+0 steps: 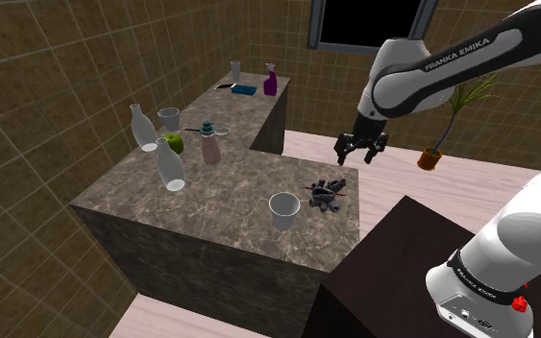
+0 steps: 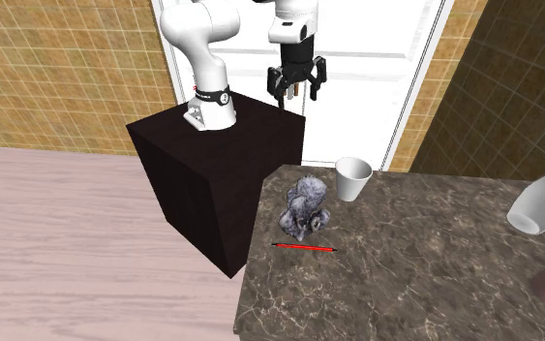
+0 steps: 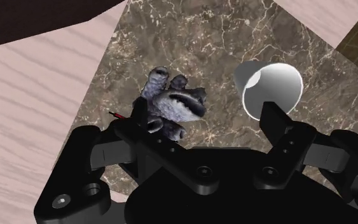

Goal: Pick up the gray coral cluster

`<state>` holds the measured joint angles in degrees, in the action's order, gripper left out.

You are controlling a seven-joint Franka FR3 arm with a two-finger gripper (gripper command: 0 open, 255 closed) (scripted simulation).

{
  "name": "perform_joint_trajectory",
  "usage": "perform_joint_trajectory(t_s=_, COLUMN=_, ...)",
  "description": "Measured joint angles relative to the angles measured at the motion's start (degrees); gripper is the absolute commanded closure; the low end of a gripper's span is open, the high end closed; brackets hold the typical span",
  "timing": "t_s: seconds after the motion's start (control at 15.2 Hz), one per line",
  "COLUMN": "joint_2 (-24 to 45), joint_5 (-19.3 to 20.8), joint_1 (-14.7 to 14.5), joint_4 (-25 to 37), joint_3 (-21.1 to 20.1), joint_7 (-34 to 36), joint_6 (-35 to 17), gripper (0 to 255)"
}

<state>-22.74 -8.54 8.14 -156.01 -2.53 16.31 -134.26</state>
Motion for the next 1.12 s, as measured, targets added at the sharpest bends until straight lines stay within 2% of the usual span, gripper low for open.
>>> perform_joint_trajectory(t_s=0.4, joint_2=13.5, joint_5=0.2, joint_1=2.6, joint_4=0.2, joint_3=0.0, joint_7=4.5, joint_6=-16.4, gripper=0)
perform_joint_trajectory(t_s=0.66, joint_2=24.6, joint_5=0.8, joint_1=3.6, joint_4=2.9, joint_3=0.2, joint_7=8.5, joint_6=-26.9, gripper=0)
perform_joint_trajectory(t_s=0.86, joint_2=31.4, joint_5=1.0, joint_1=4.4, joint_4=5.2, joint_3=1.4, joint_7=10.5, joint_6=-32.9, gripper=0)
perform_joint_trajectory(t_s=1.12, joint_2=41.0, joint_5=0.7, joint_1=3.8, joint_4=9.5, joint_3=3.1, joint_7=14.3, joint_6=-40.1, gripper=0)
